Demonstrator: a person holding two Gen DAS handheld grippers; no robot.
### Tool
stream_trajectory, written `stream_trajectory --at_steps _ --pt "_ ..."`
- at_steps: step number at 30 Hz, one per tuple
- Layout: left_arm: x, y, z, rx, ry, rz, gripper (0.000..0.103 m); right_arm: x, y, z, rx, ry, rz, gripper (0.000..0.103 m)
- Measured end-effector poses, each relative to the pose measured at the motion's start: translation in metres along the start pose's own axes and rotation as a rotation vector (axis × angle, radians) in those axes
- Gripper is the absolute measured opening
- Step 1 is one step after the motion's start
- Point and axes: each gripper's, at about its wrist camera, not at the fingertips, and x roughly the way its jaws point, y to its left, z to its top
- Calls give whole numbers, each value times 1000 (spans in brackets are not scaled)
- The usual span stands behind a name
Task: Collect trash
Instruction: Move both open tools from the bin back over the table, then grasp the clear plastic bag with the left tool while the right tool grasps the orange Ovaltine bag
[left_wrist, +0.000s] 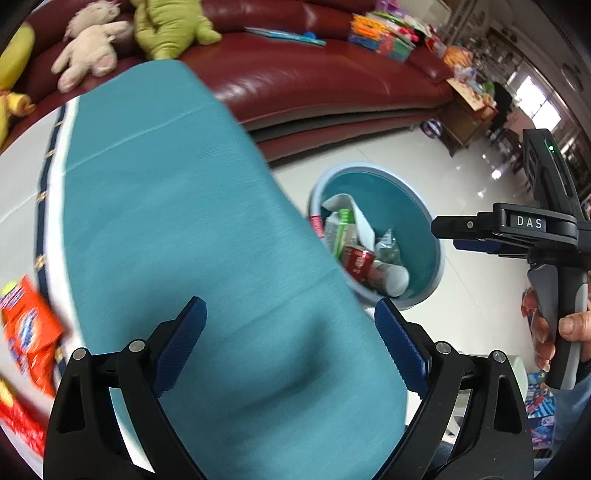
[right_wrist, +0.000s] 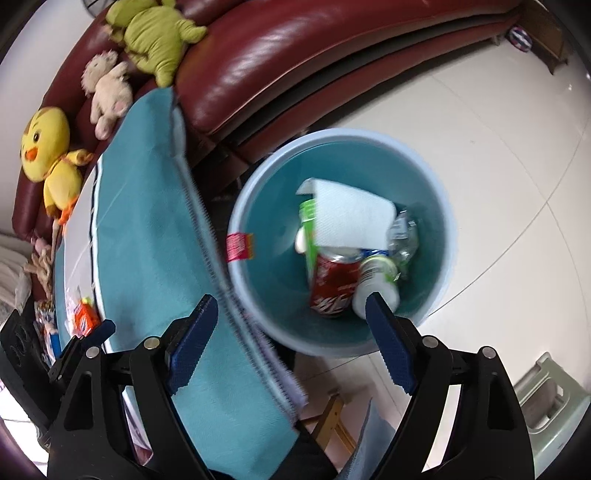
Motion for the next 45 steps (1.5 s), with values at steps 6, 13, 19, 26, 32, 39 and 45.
stream_trajectory --at_steps 6,13,19,26,32,39,45 --pt "-35 43 -25 -78 -42 51 93 5 54 -17 -93 26 22 78" --pt "-78 93 -54 -169 -94 100 94 13 117 -36 -204 56 37 78" --pt "-114 138 -80 -206 -139 164 94 24 169 -50 -291 87 31 78" --pt "-143 192 -106 -273 -180 220 95 41 235 -65 -406 120 30 79" --pt "-153 234 -123 -328 -189 257 95 66 296 -78 -498 160 34 79" --pt "-156 272 -138 -391 -197 269 95 95 353 -88 -586 174 32 79" --pt "-158 297 -146 -443 -204 268 95 115 378 -93 -643 156 -1 79"
